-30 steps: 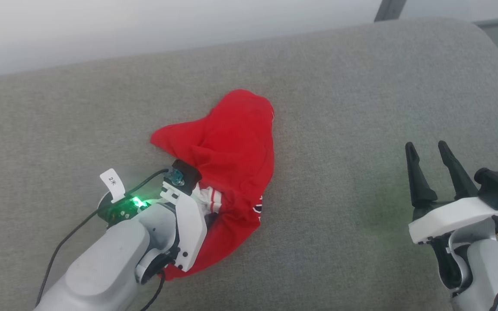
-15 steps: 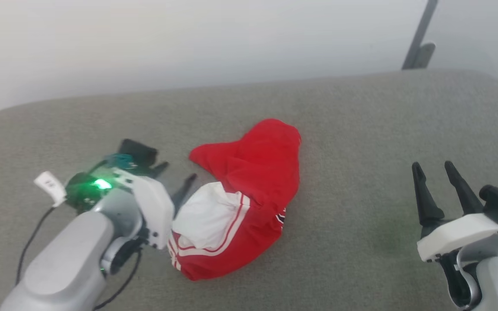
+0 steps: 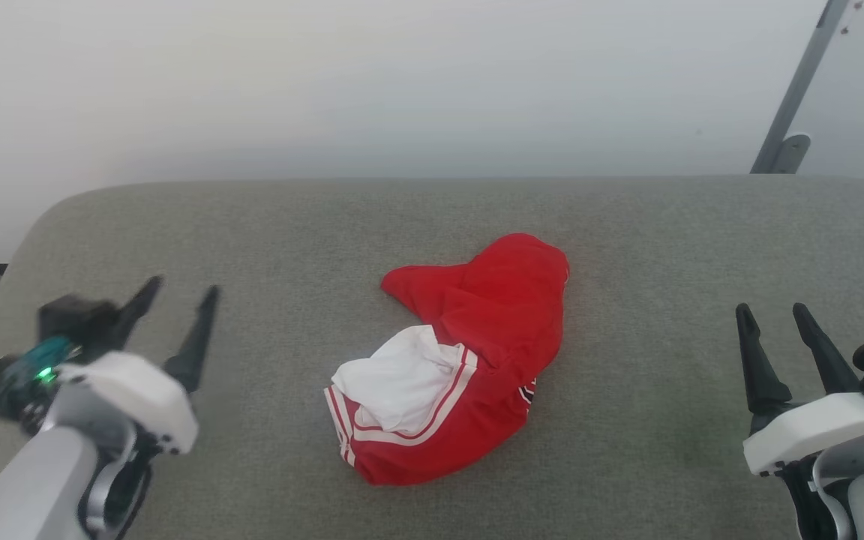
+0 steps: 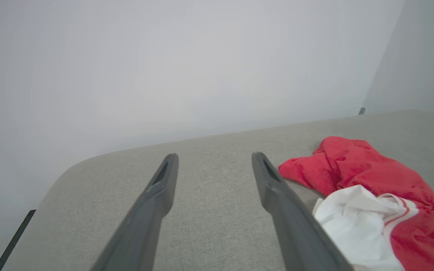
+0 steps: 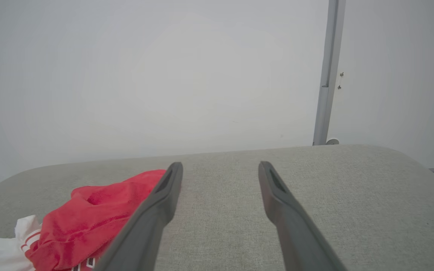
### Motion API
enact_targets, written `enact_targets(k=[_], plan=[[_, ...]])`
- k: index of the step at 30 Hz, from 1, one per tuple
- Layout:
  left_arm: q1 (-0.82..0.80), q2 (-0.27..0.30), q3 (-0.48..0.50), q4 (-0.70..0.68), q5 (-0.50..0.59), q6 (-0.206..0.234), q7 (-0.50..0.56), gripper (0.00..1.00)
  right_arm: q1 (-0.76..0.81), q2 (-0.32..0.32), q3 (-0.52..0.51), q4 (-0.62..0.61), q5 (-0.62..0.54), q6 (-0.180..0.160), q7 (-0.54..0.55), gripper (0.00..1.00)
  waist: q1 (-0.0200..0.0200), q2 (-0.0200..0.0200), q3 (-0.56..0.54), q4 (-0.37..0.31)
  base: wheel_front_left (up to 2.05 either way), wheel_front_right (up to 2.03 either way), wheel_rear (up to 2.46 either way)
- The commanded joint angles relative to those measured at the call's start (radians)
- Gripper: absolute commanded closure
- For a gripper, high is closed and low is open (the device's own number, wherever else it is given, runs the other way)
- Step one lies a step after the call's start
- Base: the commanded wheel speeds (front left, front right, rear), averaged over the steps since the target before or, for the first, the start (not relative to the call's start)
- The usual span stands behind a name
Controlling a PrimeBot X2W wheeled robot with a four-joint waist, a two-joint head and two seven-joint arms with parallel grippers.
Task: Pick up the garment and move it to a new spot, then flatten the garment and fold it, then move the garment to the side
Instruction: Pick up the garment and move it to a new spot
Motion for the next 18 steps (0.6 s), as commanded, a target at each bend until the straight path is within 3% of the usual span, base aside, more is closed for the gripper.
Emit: enact_targets(k=[1,8,18], plan=[[0.034,0.004,0.021,0.003,-0.021,0.009,-0.032,0.0,0.011,0.003,-0.004,-0.009,-0.007,0.0,0.003,0.0,0.0,-0.0001,-0.001,0.006,0.0,0.0,0.0],[0.156,0.036,0.116,0.017,-0.055,0.025,-0.143,0.0,0.018,0.0,-0.017,-0.013,-0.001,0.0,0.007,0.0,0.0,-0.0001,-0.002,0.019,0.0,0.0,0.0],[0.296,0.041,0.268,-0.016,-0.058,0.027,-0.169,0.0,0.042,0.012,-0.041,-0.025,-0.003,0.0,0.002,0.0,0.0,-0.0001,0.002,0.028,0.0,0.0,0.0]])
